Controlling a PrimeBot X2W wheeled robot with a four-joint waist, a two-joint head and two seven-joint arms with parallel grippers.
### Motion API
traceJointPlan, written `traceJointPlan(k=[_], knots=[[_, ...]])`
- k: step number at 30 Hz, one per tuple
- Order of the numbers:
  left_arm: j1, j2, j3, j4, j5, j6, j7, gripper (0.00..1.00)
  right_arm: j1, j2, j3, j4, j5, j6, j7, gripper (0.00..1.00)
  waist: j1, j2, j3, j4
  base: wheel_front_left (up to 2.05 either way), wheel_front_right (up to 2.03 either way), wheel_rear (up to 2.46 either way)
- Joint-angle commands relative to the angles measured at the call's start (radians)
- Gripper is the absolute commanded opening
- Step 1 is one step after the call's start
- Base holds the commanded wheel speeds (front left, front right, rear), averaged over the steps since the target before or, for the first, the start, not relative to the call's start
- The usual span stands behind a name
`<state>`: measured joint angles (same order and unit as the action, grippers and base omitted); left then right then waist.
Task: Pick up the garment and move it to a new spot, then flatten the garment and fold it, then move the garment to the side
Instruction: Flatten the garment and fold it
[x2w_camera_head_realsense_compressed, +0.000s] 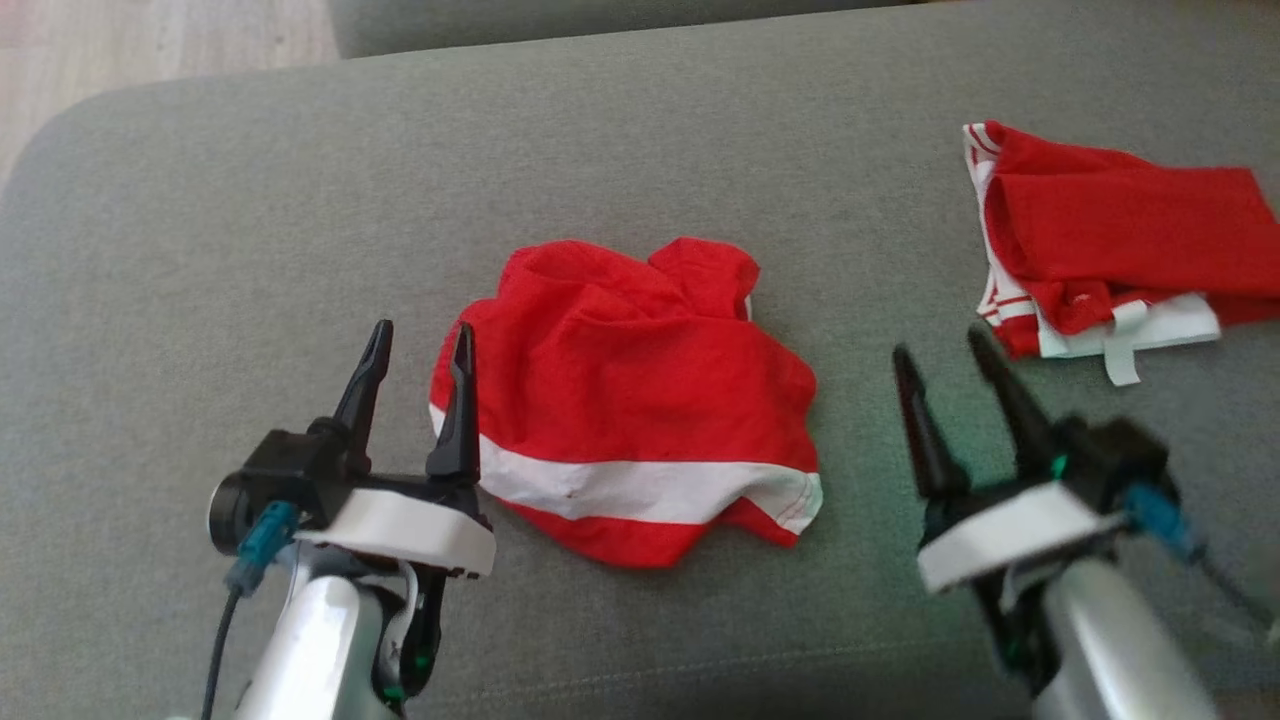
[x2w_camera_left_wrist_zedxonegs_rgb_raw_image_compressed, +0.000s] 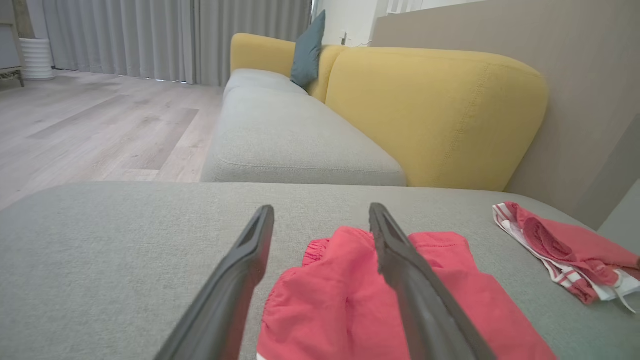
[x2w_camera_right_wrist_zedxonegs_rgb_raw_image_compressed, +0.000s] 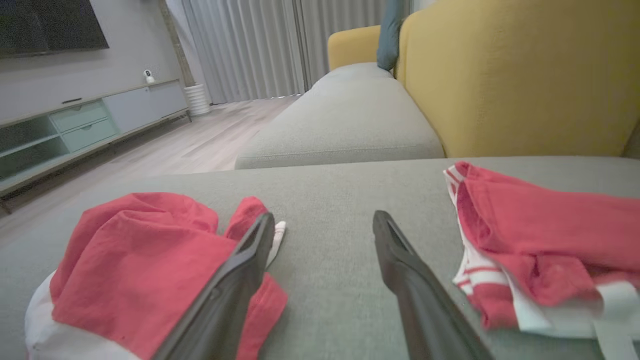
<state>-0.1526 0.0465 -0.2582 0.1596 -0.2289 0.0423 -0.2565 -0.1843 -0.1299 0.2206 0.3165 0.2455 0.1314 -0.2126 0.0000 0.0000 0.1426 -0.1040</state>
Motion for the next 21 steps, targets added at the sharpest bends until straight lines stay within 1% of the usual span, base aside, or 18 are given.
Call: traceJointPlan(k=[1,3,6,13,21], knots=[[-0.037,0.004,0.04,-0.029,0.008,-0.006,-0.005,1.0,0.013,0.023,0.003,-0.055,-0.022,-0.001,-0.014,1.0,0.0,0.0,0.004,-0.007,0.0,0.0,0.0],[-0.04,0.004,0.045,-0.026,0.011,-0.012,-0.005,1.0,0.066,0.054,-0.027,-0.098,-0.055,-0.001,-0.011,1.0,0.0,0.0,0.005,-0.011,0.0,0.0,0.0],[-0.045,0.004,0.048,-0.02,0.013,-0.018,-0.005,1.0,0.116,0.074,-0.043,-0.143,-0.082,-0.001,-0.002,1.0,0.0,0.0,0.007,-0.015,0.0,0.0,0.0],[-0.054,0.004,0.037,-0.013,0.013,-0.025,-0.005,1.0,0.144,0.079,-0.04,-0.189,-0.05,-0.001,0.014,1.0,0.0,0.0,0.008,-0.003,0.0,0.0,0.0],[-0.053,0.004,0.022,-0.014,0.01,-0.022,-0.005,1.0,0.11,0.079,-0.068,-0.195,-0.045,-0.001,0.035,1.0,0.0,0.0,0.014,0.032,0.0,0.0,0.0]])
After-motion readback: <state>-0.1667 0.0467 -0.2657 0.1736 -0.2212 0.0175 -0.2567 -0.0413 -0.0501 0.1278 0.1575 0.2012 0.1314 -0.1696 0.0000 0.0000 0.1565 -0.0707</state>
